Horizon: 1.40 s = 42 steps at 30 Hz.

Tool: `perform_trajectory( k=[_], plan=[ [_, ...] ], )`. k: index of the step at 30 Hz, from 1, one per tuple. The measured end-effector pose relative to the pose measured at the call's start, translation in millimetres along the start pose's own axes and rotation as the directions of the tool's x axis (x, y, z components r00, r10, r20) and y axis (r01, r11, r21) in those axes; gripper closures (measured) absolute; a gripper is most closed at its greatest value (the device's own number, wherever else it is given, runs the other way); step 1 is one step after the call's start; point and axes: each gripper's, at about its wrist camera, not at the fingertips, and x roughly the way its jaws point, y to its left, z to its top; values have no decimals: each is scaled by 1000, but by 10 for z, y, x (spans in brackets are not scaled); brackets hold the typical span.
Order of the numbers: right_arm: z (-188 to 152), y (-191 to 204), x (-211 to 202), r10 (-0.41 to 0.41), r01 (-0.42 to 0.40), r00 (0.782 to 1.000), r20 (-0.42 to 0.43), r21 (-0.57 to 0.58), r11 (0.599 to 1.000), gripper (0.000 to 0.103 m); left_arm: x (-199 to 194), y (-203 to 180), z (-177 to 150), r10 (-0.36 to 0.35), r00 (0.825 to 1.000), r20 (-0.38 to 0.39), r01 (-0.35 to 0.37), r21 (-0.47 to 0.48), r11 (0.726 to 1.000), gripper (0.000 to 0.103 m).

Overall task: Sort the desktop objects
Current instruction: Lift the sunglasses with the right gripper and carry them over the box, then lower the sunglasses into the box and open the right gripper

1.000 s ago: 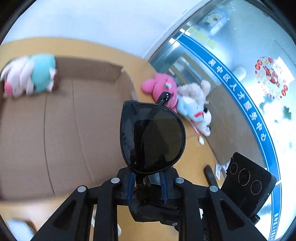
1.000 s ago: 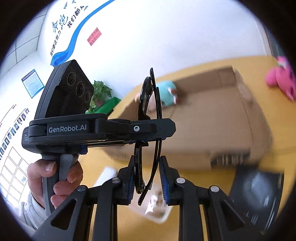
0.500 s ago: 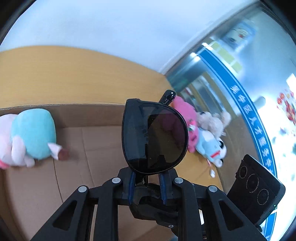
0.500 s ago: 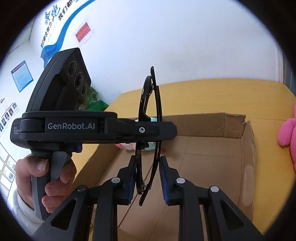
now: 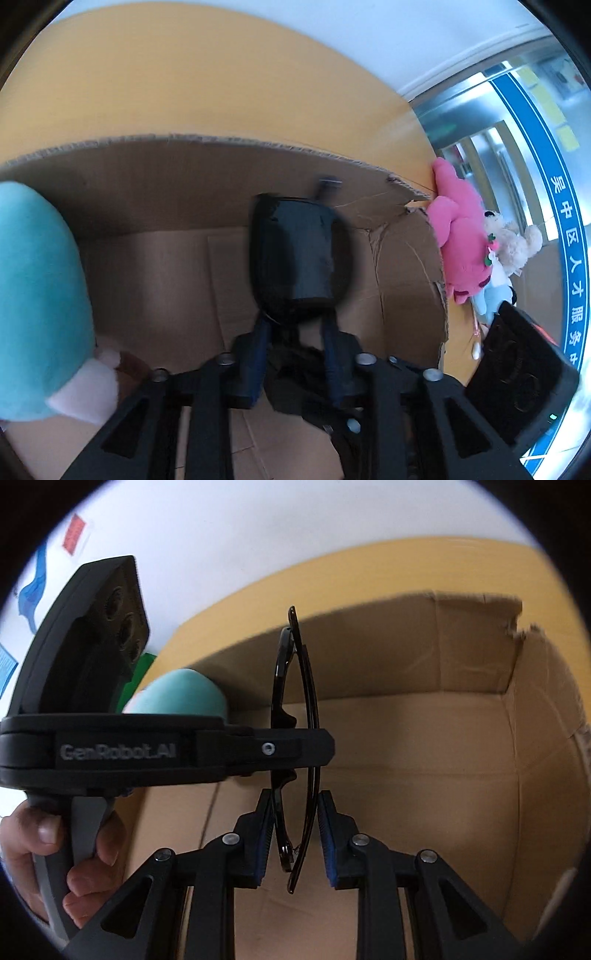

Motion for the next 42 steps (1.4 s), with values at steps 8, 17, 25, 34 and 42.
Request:
perform_trajectory(
  k=[8,17,25,34,42],
  plan=[
    [-76,-74,117,63,-63,998,1,91,994,81,-365,24,-185,39,996,80,-43,59,997,51],
    [-168,118,81,-33,30,999,32,86,996,73,-951,222,-465,99,977,191,-115,75,991,51],
    [-175,289,221,-101,101,995,6,23,995,69,-1278,466,-804,115,963,245,-130,46,990,50],
    [-301,543,-57,-184,190,979,86,-67,979,56,-1706,412,-1280,207,906,370,-245,60,968,45],
    [-752,902,-922,-234,295,929,286,-193,936,24,-2269,206,-1956,301,737,605,-404,37,914,13]
  ],
)
